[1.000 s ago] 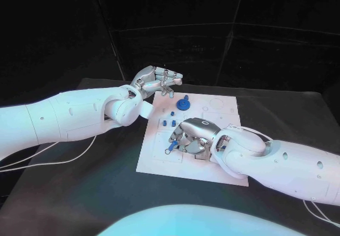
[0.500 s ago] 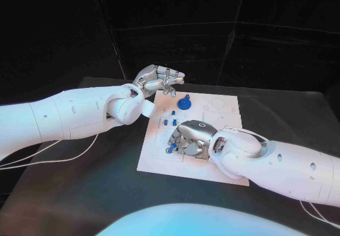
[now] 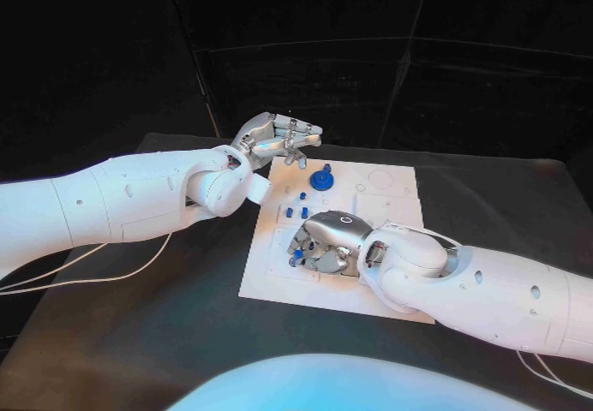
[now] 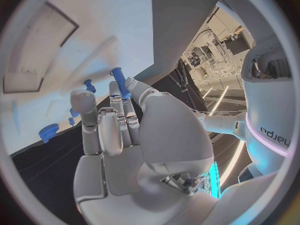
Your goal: Assemble the parts on the task board
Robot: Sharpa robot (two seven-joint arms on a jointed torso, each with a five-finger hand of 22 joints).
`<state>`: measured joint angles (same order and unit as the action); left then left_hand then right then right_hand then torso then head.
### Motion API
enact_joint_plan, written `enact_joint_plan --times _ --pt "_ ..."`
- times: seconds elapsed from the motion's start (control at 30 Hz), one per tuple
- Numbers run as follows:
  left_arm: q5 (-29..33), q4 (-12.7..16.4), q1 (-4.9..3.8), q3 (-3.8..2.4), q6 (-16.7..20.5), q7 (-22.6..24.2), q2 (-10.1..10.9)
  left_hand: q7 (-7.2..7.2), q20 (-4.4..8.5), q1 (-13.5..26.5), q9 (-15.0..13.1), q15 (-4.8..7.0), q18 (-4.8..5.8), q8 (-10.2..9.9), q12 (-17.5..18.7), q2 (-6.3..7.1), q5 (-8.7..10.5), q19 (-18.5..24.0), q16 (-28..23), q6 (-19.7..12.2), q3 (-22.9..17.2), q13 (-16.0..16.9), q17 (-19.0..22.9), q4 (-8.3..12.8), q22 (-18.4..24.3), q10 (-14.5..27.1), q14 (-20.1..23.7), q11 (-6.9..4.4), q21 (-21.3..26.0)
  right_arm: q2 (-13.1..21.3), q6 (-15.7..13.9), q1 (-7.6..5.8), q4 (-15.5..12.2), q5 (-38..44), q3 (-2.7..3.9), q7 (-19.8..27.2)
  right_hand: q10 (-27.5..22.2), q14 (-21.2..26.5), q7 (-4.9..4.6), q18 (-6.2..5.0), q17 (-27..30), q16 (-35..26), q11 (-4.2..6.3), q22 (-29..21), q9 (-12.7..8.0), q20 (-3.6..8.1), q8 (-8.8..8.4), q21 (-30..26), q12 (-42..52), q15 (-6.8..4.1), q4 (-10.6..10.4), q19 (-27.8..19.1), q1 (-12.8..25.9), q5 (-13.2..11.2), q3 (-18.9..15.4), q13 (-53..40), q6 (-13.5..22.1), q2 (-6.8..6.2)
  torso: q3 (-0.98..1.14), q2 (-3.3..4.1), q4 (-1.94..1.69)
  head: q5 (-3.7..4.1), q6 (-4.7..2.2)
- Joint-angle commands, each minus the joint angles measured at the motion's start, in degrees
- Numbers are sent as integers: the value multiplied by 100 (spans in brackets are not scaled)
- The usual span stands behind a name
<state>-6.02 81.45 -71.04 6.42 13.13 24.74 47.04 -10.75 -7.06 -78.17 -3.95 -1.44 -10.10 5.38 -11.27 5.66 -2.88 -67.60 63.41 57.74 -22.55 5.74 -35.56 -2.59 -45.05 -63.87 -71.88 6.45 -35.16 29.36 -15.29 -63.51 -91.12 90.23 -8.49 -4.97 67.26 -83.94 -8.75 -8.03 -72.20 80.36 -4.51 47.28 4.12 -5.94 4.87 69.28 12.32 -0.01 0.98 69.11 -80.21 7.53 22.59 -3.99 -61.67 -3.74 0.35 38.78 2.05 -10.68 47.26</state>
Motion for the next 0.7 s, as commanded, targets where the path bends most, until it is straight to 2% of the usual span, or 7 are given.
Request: enact_joint_plan --times 0.03,0.4,0.7 --pt "19 16 -9 -5 -34 38 3 -5 -15 -7 3 -6 -35 30 -37 -8 -12 15 -12 -30 41 9 6 7 7 33 29 -7 19 -16 35 12 20 151 -10 -114 44 -269 -11 20 11 6 7 -2 -4 14 18 -18 -35 -22 4 -3 -34 24 52 1 -33 -7 1 1 0 -11 8" --pt "19 24 -9 -5 -40 35 8 -5 -15 -7 3 -6 -35 30 -37 -8 -12 15 -12 -30 41 9 6 7 7 33 29 -7 19 -47 -17 20 44 247 -10 -179 46 -268 -11 20 15 5 7 -1 -6 13 13 -17 -47 -21 11 -5 -37 34 67 1 -33 -3 4 1 6 -39 26" --pt "19 31 -10 -5 -41 31 12 -5 -15 -7 3 -6 -35 30 -37 -8 -12 15 -12 -30 41 9 6 7 7 33 29 -7 19 -54 -139 29 40 264 -9 -137 54 -267 -13 20 11 7 5 3 -8 13 5 -14 -69 -20 30 -8 -46 66 94 1 -35 -4 1 1 -5 -54 40"
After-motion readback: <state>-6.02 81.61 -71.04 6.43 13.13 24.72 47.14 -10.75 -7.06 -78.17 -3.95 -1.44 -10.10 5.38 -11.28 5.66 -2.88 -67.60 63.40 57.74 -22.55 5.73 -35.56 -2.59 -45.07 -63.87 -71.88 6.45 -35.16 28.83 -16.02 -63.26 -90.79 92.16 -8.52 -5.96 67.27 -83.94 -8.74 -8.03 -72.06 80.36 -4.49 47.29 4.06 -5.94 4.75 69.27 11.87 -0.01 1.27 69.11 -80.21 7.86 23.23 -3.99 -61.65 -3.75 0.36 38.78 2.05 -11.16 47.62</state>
